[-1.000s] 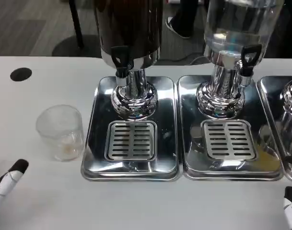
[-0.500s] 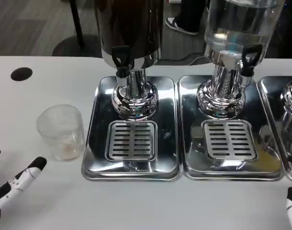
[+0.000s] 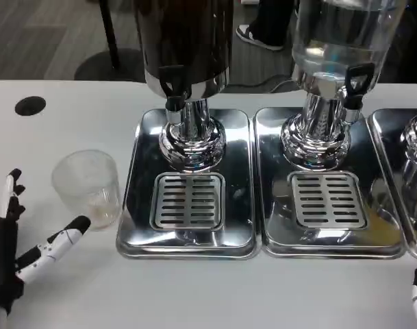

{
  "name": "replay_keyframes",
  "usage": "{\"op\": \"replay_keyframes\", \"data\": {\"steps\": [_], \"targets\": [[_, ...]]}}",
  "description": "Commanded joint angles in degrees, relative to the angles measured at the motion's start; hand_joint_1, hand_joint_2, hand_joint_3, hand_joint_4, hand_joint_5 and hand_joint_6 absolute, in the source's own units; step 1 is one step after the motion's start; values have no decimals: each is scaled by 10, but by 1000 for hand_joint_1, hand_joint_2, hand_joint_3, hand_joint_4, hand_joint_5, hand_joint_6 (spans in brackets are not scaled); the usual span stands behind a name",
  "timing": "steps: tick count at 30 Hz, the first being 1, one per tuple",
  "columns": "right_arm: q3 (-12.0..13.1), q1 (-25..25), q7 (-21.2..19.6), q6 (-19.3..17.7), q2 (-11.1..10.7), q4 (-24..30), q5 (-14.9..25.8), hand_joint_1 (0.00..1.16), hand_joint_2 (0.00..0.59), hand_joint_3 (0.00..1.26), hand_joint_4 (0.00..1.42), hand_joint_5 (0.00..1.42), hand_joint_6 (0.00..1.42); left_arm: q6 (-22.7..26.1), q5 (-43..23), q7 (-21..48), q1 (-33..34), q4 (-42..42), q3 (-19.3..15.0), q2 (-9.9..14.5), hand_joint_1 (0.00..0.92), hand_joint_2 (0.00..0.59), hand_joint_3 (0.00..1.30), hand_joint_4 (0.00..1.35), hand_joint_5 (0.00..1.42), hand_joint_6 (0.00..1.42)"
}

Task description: Grasp the cup under the faucet to collect the drink, then remove the cup.

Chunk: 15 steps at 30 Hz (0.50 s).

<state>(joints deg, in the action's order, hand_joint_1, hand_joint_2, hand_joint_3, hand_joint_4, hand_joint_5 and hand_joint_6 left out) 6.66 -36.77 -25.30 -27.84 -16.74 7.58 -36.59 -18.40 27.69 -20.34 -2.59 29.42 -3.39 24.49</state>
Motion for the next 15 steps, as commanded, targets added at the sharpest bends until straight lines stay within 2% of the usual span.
{"op": "replay_keyframes", "data": {"steps": [1, 15], "targets": [[9, -5, -2, -13, 1, 14, 9, 606, 503, 282, 184, 96, 9, 6, 6, -6, 26, 20, 14, 9, 207, 65, 0, 112, 219, 332], [18, -17, 2, -24, 5, 31, 19, 609, 503, 286, 194, 97, 9, 18, 3, 4, 87, 56, 50, 8, 195, 75, 0, 132, 230, 338]]}}
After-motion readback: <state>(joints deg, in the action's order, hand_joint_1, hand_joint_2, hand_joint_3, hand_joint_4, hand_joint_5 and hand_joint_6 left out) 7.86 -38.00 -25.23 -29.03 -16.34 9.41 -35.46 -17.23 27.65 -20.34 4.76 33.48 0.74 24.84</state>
